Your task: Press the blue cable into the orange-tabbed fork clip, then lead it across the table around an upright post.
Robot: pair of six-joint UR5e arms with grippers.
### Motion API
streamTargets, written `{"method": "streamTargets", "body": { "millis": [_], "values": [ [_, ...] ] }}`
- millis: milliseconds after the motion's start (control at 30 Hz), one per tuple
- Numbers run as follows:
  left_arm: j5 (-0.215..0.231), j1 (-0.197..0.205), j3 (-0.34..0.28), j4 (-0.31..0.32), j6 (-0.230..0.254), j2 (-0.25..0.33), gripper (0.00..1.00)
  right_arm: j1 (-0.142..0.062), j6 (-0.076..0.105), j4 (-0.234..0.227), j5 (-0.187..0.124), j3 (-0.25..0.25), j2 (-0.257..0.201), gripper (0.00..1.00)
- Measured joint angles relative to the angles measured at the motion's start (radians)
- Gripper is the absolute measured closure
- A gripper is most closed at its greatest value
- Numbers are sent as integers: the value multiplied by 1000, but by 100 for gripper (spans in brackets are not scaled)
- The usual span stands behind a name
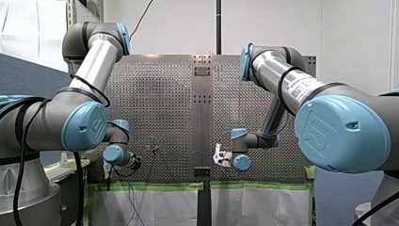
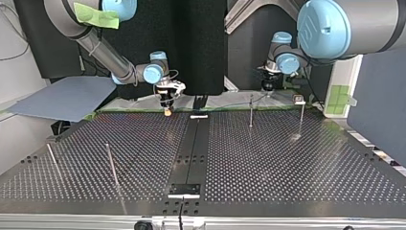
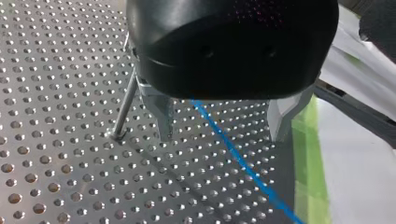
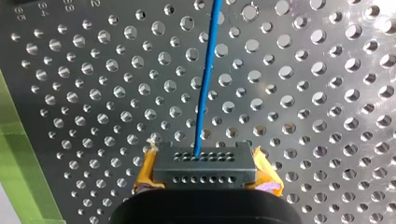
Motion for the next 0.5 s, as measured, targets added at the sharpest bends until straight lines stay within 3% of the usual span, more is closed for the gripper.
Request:
{"method": "streamTargets", "body": {
  "millis": [267,500],
  "values": [
    [8,-7,-71,64,39,17,0,-1,-1,0,-1,0,0,100],
    [11,-20,-118,84,48,85,0,-1,-3,0,-1,0,0,100]
  ]
}}
